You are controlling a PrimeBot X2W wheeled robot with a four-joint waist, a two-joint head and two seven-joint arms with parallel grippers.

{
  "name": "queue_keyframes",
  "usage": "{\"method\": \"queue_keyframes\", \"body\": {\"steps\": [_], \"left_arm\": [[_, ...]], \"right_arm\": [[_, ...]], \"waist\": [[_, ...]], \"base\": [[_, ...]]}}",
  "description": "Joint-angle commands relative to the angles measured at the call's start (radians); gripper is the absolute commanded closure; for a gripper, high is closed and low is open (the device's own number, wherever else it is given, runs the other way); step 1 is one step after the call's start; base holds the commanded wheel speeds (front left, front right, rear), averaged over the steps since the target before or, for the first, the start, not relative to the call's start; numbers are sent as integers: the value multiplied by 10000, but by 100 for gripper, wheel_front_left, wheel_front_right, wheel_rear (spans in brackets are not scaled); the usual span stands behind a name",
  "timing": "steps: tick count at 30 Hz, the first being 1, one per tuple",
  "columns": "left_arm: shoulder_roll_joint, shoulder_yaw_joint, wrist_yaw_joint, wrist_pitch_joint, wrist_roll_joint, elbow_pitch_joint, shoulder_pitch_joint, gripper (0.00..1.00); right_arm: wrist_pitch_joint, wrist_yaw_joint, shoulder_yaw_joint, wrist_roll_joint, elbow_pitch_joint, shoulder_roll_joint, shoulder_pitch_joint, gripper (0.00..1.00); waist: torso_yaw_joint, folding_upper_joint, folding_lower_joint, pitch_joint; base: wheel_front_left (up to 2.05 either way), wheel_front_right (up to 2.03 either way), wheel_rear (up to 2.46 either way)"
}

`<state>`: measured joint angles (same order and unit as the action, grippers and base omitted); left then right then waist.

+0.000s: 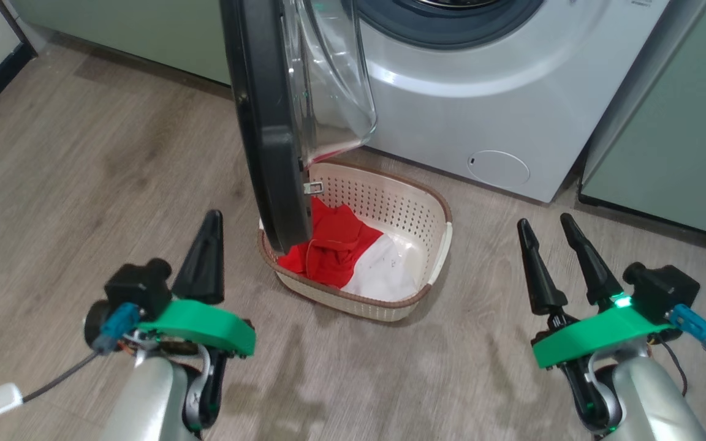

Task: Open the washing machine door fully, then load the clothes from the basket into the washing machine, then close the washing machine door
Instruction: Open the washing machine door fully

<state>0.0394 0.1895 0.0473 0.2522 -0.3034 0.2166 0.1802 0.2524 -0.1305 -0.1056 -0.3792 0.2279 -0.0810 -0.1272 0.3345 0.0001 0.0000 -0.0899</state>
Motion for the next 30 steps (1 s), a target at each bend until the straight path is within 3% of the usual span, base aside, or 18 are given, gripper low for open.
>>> {"method": "queue_keyframes", "body": {"steps": [1,12,19,23,30], "left_arm": [[108,-476,28,95,56,-621,291,100],[108,-1168,419,95,-467,-2870,1321,100],[108,-340,494,95,-216,-3758,2256,100],[108,648,483,95,45,-3389,2330,100],[108,2060,316,95,-444,-1384,2033,100]], "right_arm": [[93,-2,-291,21,-295,58,-242,0],[93,-2,-349,54,-275,14,-398,0],[93,-2,-467,90,-251,20,-467,0],[93,-2,-535,123,-251,42,-446,0],[93,-2,-536,114,-233,78,-482,0]], "waist": [[-28,-1,0,-64],[-127,-1,0,-153],[-265,-1,0,-186],[-380,-1,0,-192],[-622,-1,0,-301]], "base": [[0,0,0],[0,0,0],[0,0,0],[0,0,0],[0,0,0]]}}
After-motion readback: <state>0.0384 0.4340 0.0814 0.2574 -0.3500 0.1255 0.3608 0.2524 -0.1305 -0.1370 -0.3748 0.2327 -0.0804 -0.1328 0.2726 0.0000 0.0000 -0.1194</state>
